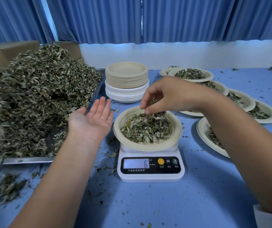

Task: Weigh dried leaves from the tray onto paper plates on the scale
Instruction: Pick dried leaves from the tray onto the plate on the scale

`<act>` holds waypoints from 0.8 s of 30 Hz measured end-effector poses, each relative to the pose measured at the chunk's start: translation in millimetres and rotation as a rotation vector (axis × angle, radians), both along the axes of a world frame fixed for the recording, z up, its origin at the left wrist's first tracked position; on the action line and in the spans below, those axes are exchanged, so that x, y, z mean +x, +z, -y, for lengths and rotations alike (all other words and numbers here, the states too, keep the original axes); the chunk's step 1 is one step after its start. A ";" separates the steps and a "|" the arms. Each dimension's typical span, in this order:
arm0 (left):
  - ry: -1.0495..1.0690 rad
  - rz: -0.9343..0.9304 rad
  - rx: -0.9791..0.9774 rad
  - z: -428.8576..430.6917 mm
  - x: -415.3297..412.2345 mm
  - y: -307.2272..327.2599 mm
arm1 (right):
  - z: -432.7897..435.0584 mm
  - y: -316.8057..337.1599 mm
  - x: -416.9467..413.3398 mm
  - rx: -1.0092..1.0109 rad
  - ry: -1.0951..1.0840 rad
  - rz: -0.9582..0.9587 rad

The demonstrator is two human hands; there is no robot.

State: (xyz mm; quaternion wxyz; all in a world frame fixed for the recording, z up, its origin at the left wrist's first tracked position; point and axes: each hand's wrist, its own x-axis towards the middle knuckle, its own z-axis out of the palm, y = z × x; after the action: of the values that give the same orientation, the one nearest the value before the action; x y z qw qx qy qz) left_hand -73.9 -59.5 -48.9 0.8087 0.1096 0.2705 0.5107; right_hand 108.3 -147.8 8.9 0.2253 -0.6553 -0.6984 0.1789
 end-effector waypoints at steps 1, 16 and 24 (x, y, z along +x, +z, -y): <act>0.000 0.001 0.000 0.0 -0.1 0.0 | 0.2 0.7 -0.2 0.027 -0.004 -0.007; 0.001 0.005 0.003 -2.1 -0.8 -1.4 | -13.5 -24.2 -12.4 -0.053 0.001 -0.039; 0.005 0.008 -0.003 -1.1 -0.8 -0.6 | -11.2 -16.0 -8.1 0.025 -0.027 -0.132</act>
State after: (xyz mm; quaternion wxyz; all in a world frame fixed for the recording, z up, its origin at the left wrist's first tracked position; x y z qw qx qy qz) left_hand -74.6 -58.4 -49.6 0.8087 0.1058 0.2685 0.5126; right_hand 100.2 -136.6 -7.0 0.2813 -0.6487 -0.6753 0.2098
